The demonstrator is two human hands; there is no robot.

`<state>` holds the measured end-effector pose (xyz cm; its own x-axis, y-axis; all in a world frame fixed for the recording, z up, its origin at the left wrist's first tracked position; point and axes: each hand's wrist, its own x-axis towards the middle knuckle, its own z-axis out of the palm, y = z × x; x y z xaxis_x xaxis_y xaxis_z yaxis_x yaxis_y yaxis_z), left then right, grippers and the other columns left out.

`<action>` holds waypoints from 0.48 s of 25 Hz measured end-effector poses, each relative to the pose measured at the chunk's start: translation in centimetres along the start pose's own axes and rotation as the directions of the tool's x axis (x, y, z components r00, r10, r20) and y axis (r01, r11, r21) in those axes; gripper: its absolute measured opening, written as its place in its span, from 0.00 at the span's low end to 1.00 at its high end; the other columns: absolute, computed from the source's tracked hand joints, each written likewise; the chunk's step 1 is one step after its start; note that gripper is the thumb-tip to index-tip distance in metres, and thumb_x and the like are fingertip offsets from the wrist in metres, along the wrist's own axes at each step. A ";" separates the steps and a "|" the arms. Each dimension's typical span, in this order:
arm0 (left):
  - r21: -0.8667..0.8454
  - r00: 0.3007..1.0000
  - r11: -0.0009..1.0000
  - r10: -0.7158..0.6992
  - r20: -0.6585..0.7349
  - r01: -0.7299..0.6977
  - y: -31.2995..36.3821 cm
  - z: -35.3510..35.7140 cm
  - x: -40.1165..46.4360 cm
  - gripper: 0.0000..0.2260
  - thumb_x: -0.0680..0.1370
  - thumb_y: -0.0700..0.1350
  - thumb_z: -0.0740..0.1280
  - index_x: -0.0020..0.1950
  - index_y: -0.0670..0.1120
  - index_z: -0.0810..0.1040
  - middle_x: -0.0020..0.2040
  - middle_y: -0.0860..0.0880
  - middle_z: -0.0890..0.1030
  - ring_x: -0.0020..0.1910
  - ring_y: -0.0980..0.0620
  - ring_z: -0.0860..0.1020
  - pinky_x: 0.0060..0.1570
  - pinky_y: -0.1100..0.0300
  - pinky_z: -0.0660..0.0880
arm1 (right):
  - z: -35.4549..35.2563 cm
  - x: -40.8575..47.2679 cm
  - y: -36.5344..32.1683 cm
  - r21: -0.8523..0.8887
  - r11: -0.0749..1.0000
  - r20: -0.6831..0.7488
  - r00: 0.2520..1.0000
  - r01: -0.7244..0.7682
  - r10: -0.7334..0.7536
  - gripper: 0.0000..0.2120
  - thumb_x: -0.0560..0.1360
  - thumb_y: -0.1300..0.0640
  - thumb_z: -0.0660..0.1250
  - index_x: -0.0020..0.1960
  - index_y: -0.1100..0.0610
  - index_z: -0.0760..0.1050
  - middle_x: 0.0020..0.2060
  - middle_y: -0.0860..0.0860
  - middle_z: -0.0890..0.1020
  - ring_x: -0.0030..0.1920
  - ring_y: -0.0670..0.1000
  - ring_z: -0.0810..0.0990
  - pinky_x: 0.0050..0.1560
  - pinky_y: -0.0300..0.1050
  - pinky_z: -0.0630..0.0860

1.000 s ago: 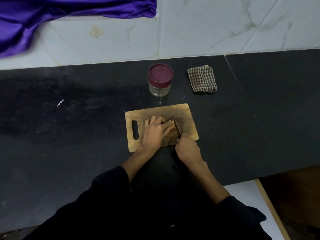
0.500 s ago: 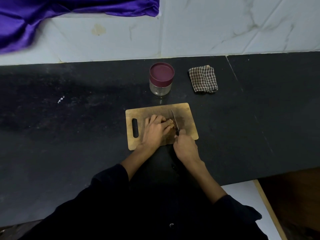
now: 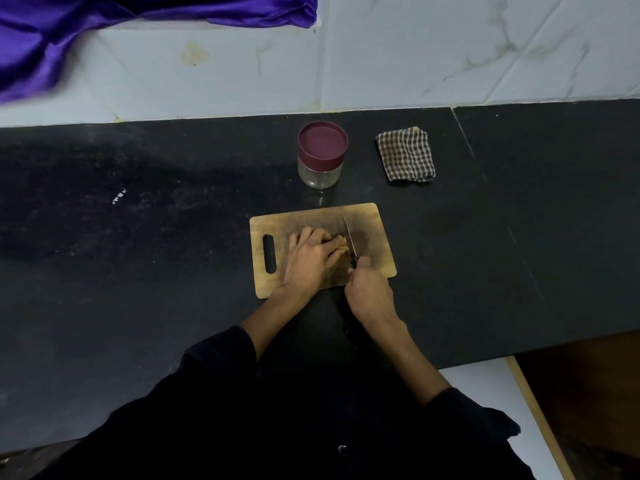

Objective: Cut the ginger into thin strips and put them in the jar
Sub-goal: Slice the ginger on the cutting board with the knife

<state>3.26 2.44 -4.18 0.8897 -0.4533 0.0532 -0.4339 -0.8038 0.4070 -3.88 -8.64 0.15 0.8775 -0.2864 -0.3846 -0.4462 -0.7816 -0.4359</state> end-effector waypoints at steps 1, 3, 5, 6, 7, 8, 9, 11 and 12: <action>-0.004 1.000 1.000 0.001 -0.002 -0.001 0.0 0.0 0.0 0.15 0.80 0.50 0.62 0.65 0.50 0.77 0.58 0.49 0.77 0.58 0.48 0.70 0.58 0.51 0.65 | 0.1 0.0 -0.1 -0.006 1.000 -0.008 1.000 -0.003 0.003 0.07 0.84 0.56 0.55 0.58 0.57 0.66 0.46 0.54 0.79 0.45 0.53 0.80 0.44 0.51 0.77; -0.010 1.000 1.000 0.003 -0.012 -0.003 0.0 0.0 0.0 0.14 0.80 0.50 0.62 0.64 0.49 0.78 0.57 0.48 0.77 0.57 0.47 0.71 0.57 0.51 0.65 | 0.5 -0.1 -0.3 -0.037 0.999 -0.028 1.000 -0.014 0.013 0.06 0.84 0.56 0.55 0.59 0.58 0.66 0.47 0.54 0.80 0.47 0.54 0.81 0.45 0.51 0.78; -0.014 1.000 1.000 0.005 -0.028 -0.005 0.1 0.0 -0.1 0.14 0.80 0.49 0.63 0.63 0.49 0.79 0.56 0.48 0.78 0.56 0.47 0.71 0.56 0.52 0.65 | 1.0 -0.3 -0.6 -0.111 0.994 -0.055 0.998 -0.019 0.012 0.06 0.84 0.58 0.55 0.59 0.58 0.65 0.48 0.55 0.81 0.47 0.55 0.82 0.42 0.48 0.75; -0.016 0.999 1.000 0.007 -0.031 -0.008 0.0 0.0 -0.1 0.14 0.80 0.49 0.64 0.63 0.49 0.79 0.55 0.48 0.78 0.56 0.47 0.71 0.55 0.52 0.65 | 1.3 -0.4 -0.7 -0.146 0.989 -0.069 0.998 -0.019 0.009 0.06 0.83 0.58 0.56 0.59 0.58 0.65 0.48 0.55 0.81 0.47 0.55 0.83 0.41 0.48 0.75; -0.018 1.000 1.000 0.010 -0.028 -0.011 0.0 0.0 -0.1 0.14 0.79 0.49 0.64 0.63 0.49 0.79 0.55 0.48 0.78 0.56 0.47 0.71 0.55 0.52 0.65 | 1.5 -0.5 -0.7 -0.173 0.985 -0.081 0.997 -0.018 0.004 0.06 0.83 0.59 0.56 0.59 0.59 0.65 0.48 0.55 0.81 0.46 0.55 0.83 0.41 0.48 0.75; -0.018 1.000 1.000 0.013 -0.025 -0.014 0.0 0.0 -0.1 0.14 0.79 0.49 0.64 0.63 0.49 0.79 0.55 0.48 0.78 0.56 0.47 0.71 0.56 0.52 0.66 | 1.6 -0.5 -0.8 -0.195 0.981 -0.089 0.996 -0.018 0.001 0.06 0.83 0.59 0.56 0.59 0.59 0.65 0.48 0.55 0.81 0.46 0.55 0.83 0.42 0.47 0.76; -0.019 1.000 1.000 0.016 -0.021 -0.016 0.0 0.0 -0.1 0.14 0.79 0.49 0.64 0.64 0.49 0.78 0.56 0.48 0.78 0.56 0.47 0.71 0.56 0.51 0.66 | 1.7 -0.5 -0.8 -0.207 0.978 -0.092 0.996 -0.019 -0.001 0.07 0.83 0.59 0.55 0.60 0.59 0.65 0.49 0.55 0.82 0.47 0.55 0.83 0.42 0.47 0.76; -0.016 1.000 1.000 0.020 -0.021 -0.020 0.0 0.0 -0.1 0.14 0.79 0.49 0.64 0.64 0.49 0.78 0.56 0.48 0.78 0.56 0.47 0.71 0.56 0.51 0.66 | 1.6 -0.5 -0.8 -0.201 0.979 -0.088 0.996 -0.023 0.005 0.07 0.83 0.60 0.56 0.60 0.59 0.65 0.49 0.56 0.81 0.47 0.55 0.83 0.42 0.46 0.75; -0.013 0.999 1.000 0.021 -0.025 -0.021 0.0 -0.1 -0.1 0.14 0.79 0.49 0.64 0.64 0.49 0.79 0.56 0.48 0.78 0.56 0.47 0.71 0.56 0.51 0.66 | 1.6 -0.5 -0.7 -0.187 0.982 -0.080 0.997 -0.025 0.010 0.08 0.83 0.60 0.56 0.61 0.59 0.64 0.50 0.56 0.81 0.48 0.56 0.83 0.42 0.46 0.75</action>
<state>3.17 2.52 -4.14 0.8837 -0.4604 0.0847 -0.4510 -0.7888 0.4176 -4.26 -7.04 -0.61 0.8843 -0.3377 -0.3225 -0.4271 -0.8642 -0.2661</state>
